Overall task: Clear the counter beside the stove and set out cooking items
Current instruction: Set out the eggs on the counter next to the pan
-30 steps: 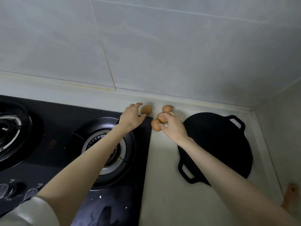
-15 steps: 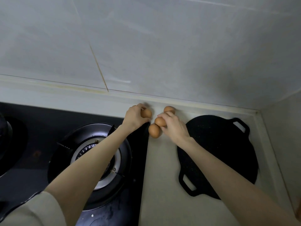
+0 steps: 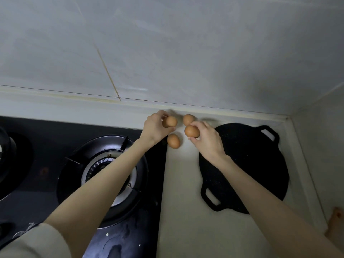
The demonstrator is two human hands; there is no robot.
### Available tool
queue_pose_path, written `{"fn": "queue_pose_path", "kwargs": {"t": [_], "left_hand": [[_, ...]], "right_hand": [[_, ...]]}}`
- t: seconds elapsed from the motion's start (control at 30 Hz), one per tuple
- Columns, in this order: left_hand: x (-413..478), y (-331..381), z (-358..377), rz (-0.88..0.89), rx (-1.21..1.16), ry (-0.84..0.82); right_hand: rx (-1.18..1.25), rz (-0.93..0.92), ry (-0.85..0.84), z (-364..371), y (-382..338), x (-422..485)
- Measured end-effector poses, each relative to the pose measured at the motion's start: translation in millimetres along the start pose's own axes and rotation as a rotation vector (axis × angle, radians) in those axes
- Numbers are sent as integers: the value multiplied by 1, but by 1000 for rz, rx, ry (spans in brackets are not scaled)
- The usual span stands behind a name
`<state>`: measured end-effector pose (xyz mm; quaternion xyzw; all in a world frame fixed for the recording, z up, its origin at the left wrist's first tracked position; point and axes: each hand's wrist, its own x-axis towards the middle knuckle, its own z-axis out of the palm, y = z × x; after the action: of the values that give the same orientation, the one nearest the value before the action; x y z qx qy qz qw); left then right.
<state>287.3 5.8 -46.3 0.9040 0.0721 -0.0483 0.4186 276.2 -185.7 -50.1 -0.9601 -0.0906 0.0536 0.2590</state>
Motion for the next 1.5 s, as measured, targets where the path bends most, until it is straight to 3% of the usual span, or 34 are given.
{"fn": "queue_pose_path", "kwargs": {"t": [0.13, 0.33, 0.53, 0.87, 1.5], "left_hand": [[-26, 11, -6, 43, -59, -25], [-85, 9, -7, 144, 7, -157], [-128, -5, 12, 62, 112, -270], [-150, -16, 37, 111, 473, -222], [-152, -16, 36, 117, 496, -202]], "right_hand": [[73, 8, 21, -13, -2, -27], [45, 0, -76, -15, -1, -79], [29, 1, -169, -5, 2, -113], [-121, -40, -235, 9, 3, -127], [-18, -34, -272, 9, 8, -130]]}}
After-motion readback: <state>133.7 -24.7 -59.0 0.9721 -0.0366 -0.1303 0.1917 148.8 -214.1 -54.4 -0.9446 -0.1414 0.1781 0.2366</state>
